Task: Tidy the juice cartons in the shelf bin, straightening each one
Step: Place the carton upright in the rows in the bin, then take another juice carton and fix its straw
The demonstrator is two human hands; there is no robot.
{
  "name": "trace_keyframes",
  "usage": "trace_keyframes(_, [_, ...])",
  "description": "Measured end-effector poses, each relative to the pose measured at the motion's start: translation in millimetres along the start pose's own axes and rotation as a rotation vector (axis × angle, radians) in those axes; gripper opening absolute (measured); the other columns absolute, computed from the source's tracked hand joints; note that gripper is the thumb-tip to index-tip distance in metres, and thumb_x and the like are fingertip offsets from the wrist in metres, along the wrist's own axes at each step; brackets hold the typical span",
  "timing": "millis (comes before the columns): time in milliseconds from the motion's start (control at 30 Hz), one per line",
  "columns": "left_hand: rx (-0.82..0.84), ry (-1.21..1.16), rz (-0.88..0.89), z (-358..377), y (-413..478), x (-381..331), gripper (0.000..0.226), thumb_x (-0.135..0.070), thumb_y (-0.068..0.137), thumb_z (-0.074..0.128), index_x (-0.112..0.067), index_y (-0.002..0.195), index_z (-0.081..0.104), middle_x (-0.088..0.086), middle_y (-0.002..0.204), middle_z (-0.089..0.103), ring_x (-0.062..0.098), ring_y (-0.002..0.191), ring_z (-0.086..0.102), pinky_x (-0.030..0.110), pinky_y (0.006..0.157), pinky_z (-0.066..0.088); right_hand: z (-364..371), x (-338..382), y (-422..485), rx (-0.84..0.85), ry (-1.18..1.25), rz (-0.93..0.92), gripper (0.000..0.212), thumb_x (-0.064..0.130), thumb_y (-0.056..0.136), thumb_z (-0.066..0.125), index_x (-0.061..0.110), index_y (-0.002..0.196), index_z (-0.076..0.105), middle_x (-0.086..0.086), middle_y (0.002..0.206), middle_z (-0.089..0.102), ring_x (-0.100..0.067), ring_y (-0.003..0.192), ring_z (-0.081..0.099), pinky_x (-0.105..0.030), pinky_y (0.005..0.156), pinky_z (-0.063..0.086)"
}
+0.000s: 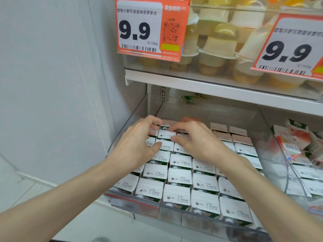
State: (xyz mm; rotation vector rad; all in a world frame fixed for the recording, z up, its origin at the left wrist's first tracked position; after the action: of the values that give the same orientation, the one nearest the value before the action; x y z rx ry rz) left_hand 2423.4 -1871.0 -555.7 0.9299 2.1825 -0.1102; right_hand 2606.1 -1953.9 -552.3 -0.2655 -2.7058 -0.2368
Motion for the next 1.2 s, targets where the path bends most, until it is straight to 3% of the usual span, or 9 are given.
trace_keyframes(67, [0.005,0.001,-0.003,0,0,1,0.052,-0.017,0.093,0.078,-0.035,0.136,0.056,-0.015,0.121,0.062,0.003,0.114,0.062,0.031,0.108,0.051,-11,-4,-2,0.016,-0.032,0.026,0.035,0.037,0.101,0.068,0.034,0.136,0.066,0.007,0.136,0.063,-0.020,0.132,0.055,-0.039,0.106,0.048])
trace_keyframes(200, [0.021,0.009,0.002,0,1,0,0.047,-0.017,0.094,0.078,-0.037,0.132,0.058,-0.016,0.122,0.062,0.000,0.114,0.061,0.025,0.107,0.050,-33,-18,-7,0.073,-0.176,0.078,0.030,0.042,0.097,0.073,0.031,0.125,0.071,0.007,0.128,0.065,-0.018,0.118,0.060,-0.031,0.092,0.048])
trace_keyframes(333, [0.023,0.035,0.026,1,0,0,0.043,-0.016,0.093,0.078,-0.039,0.126,0.061,-0.020,0.119,0.061,-0.004,0.111,0.060,0.021,0.105,0.048,-39,-20,-8,0.155,-0.229,0.059,0.033,0.041,0.097,0.074,0.032,0.128,0.068,0.006,0.126,0.063,-0.020,0.119,0.056,-0.038,0.098,0.050])
trace_keyframes(633, [0.132,0.276,0.111,4,-4,-2,0.023,-0.026,0.102,0.065,-0.042,0.120,0.068,-0.020,0.133,0.055,0.004,0.130,0.050,0.030,0.106,0.043,-40,-24,-9,0.205,-0.226,0.019,0.038,0.047,0.100,0.067,0.023,0.129,0.064,0.003,0.123,0.055,-0.019,0.114,0.053,-0.031,0.091,0.045])
trace_keyframes(800, [0.124,0.268,0.092,3,-2,-6,0.026,-0.028,0.100,0.069,-0.041,0.122,0.068,-0.020,0.130,0.057,0.005,0.126,0.053,0.031,0.105,0.044,-50,-22,-26,0.099,-0.043,0.020,0.033,0.045,0.106,0.058,0.023,0.130,0.056,0.005,0.126,0.063,-0.018,0.117,0.062,-0.041,0.099,0.053])
trace_keyframes(967, [0.080,0.138,0.129,8,-1,-17,0.054,-0.046,0.096,0.071,-0.042,0.146,0.053,-0.024,0.139,0.060,-0.006,0.123,0.053,0.027,0.109,0.044,-58,-14,-52,-0.121,0.177,-0.026,0.033,0.037,0.107,0.057,0.023,0.136,0.055,0.013,0.125,0.065,0.002,0.115,0.059,-0.013,0.093,0.049])
trace_keyframes(1067, [0.137,-0.014,0.184,16,-2,-32,0.060,-0.061,0.092,0.062,-0.043,0.148,0.053,-0.030,0.144,0.059,-0.006,0.133,0.053,0.034,0.114,0.046,-60,-8,-65,-0.237,0.337,-0.003,0.030,0.039,0.105,0.059,0.027,0.133,0.056,0.015,0.122,0.065,0.001,0.114,0.061,-0.021,0.096,0.053])
trace_keyframes(1133, [0.186,-0.169,0.180,21,-3,-39,0.047,-0.053,0.094,0.064,-0.037,0.138,0.062,-0.027,0.131,0.069,-0.004,0.124,0.063,0.036,0.112,0.050,-59,-7,-72,-0.285,0.453,0.026,0.028,0.038,0.103,0.063,0.029,0.128,0.060,0.014,0.118,0.068,-0.002,0.113,0.065,-0.029,0.098,0.056])
trace_keyframes(1200, [0.227,-0.341,0.114,24,-5,-44,0.035,-0.034,0.097,0.068,-0.029,0.132,0.066,-0.019,0.123,0.075,0.002,0.110,0.073,0.039,0.109,0.052,-59,-7,-77,-0.315,0.557,0.069,0.027,0.037,0.099,0.068,0.031,0.125,0.063,0.013,0.116,0.071,-0.001,0.109,0.069,-0.027,0.099,0.057])
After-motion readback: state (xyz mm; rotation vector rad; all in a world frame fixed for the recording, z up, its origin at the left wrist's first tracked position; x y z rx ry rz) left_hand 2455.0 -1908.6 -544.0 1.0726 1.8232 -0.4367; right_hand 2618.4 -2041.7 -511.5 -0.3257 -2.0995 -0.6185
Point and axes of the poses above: each hand's wrist, its own y-axis towards the middle knuckle, its own z-axis out of the palm, x = y × z, the point moved 1 cm from there along y, towards the middle knuckle
